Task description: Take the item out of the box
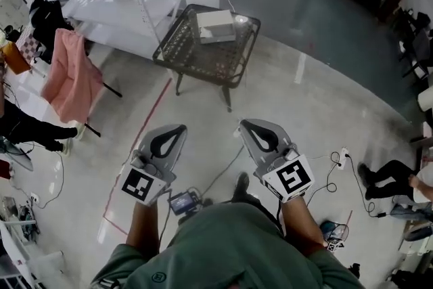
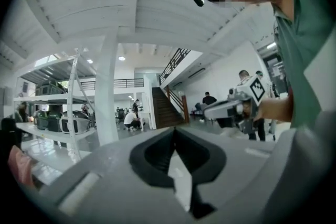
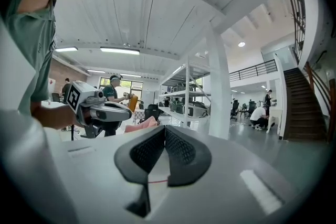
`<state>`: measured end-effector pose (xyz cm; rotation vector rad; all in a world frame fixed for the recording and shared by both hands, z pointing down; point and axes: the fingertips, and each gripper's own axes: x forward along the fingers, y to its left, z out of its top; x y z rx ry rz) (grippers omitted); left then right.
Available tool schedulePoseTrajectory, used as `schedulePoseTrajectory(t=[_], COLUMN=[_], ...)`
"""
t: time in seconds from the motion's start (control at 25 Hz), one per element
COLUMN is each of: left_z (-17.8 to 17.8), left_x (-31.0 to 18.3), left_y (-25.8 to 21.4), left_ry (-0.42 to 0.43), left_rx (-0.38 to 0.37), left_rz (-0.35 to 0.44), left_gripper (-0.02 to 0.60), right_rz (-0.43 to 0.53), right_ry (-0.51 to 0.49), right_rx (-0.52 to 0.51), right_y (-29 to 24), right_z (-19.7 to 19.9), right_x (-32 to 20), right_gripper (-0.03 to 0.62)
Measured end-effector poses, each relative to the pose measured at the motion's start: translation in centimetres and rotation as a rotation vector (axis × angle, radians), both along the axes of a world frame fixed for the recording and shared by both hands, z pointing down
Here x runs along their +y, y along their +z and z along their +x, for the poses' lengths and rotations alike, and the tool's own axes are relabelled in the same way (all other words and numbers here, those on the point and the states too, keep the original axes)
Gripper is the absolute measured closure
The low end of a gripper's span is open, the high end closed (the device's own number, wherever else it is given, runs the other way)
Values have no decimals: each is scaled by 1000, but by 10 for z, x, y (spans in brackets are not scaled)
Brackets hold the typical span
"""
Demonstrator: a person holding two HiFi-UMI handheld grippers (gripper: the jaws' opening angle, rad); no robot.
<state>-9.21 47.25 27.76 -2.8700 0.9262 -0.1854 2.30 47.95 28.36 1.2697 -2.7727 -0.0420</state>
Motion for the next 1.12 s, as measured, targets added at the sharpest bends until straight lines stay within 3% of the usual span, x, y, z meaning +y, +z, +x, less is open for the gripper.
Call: schedulePoseTrajectory(t=[0.52, 0.84, 1.12], left_z=[73, 75, 74], left_x=[-80, -98, -123], left_y=[-11, -5, -7], left_ry=[-169, -192, -116], left_rx=[-46, -74, -57], left_rz=[19, 7, 12], left_gripper=[578, 578, 578], right_rz=[4, -25, -36], right_ry=[-138, -162, -79], right_rx=[-16, -43, -32], right_y=[1, 15, 15], right_z=[86, 87, 90], right_x=[-97, -114, -136], right_gripper=[586, 586, 586])
